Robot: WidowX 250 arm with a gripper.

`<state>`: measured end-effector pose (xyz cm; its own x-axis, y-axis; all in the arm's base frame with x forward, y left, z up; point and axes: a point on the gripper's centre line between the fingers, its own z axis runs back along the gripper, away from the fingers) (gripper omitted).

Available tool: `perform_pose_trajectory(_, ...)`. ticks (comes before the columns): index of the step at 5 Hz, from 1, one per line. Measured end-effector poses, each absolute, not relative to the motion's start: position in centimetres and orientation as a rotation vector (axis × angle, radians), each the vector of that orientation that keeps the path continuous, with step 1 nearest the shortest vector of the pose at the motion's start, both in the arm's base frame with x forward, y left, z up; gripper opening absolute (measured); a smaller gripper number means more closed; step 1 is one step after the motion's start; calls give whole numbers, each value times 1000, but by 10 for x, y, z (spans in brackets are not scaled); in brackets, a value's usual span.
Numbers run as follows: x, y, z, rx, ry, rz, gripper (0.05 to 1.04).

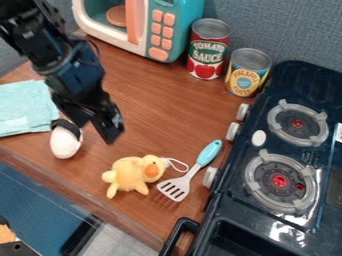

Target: Move the doll to the middle left edge of the table

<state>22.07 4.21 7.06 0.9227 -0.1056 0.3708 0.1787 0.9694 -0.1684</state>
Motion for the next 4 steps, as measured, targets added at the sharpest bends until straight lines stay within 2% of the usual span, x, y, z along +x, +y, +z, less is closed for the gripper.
perform_pose_trajectory(2,224,10,36,-263,-275,-282,1001)
perform_pose_trajectory(3,225,5,13,-273,-208,-327,956)
perform_pose_trajectory(4,225,6,9,-248,-247,-321,668)
